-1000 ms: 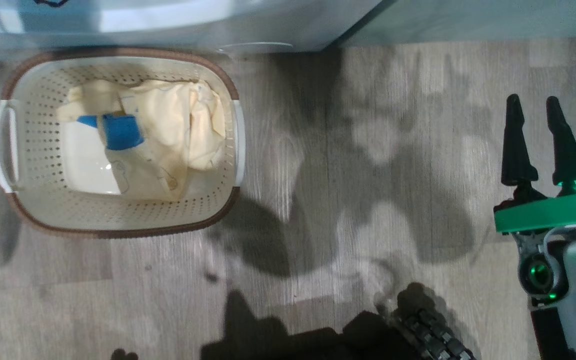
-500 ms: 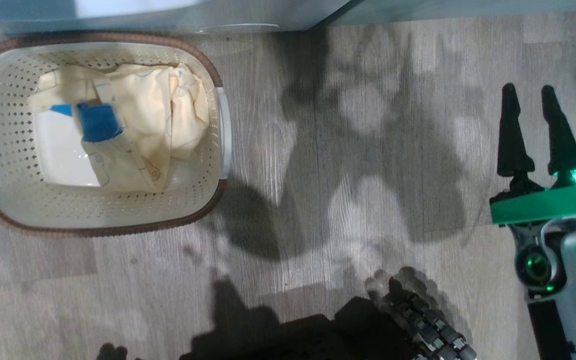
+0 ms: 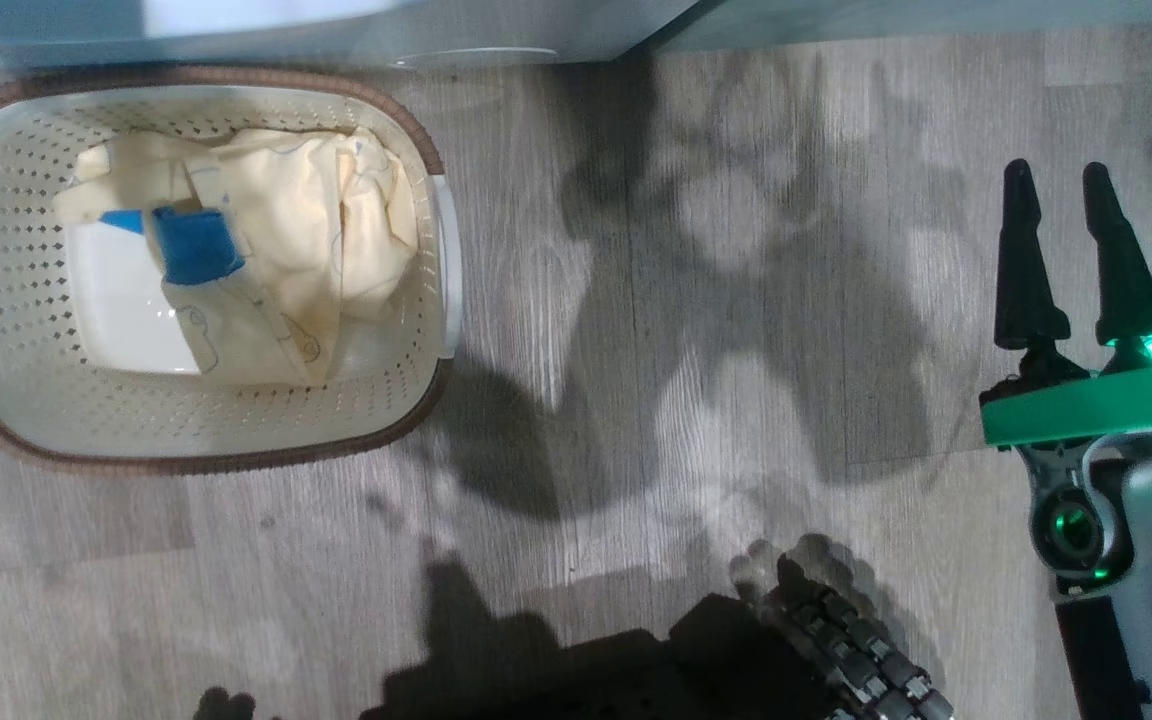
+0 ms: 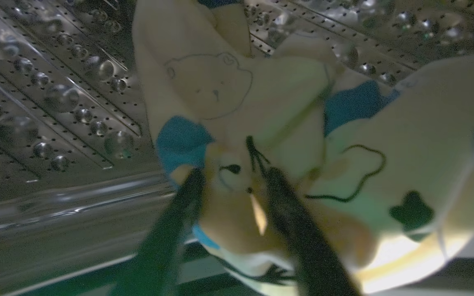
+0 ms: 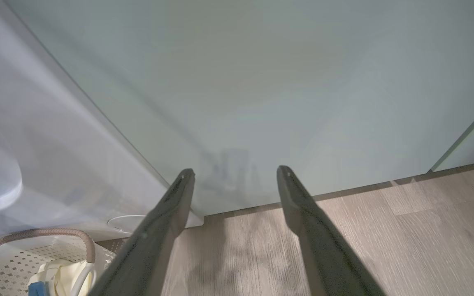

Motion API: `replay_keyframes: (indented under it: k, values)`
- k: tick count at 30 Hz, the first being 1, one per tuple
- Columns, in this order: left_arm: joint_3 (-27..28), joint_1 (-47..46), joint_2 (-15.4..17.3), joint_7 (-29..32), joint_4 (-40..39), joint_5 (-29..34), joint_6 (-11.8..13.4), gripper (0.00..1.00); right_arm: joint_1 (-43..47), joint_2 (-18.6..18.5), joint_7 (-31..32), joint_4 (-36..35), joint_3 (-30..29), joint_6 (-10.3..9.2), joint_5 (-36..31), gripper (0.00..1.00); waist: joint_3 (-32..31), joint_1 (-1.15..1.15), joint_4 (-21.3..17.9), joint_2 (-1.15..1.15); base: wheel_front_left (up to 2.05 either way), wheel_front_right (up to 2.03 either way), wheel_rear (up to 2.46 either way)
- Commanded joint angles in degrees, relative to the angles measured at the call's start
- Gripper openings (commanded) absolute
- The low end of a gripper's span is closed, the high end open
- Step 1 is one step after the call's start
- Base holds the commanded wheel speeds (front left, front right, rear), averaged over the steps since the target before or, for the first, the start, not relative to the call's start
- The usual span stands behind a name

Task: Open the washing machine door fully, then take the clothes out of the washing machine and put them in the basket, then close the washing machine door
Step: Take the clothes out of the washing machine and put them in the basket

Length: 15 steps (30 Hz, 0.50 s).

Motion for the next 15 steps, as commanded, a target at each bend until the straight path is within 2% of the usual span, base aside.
replay_keyframes:
  k: [1,15]
  values:
    - [-1.05,1.28,2.35,0.97,-0.48,-0.68,-0.08,0.00,0.84,0.10,-0.54,-1.21,0.69,0.25,0.25,1.00,-0.18,0.00,0.03,0.00,0.00,0.00,0.00]
    - [-2.94,3.59,3.37,-7.09,-1.26,-6.00,-0.08,0.00,2.20,0.10,-0.54,-0.52,-0.50,0.25,-0.54,1.00,-5.20,0.00,1.23,0.00,0.00,0.00,0.00]
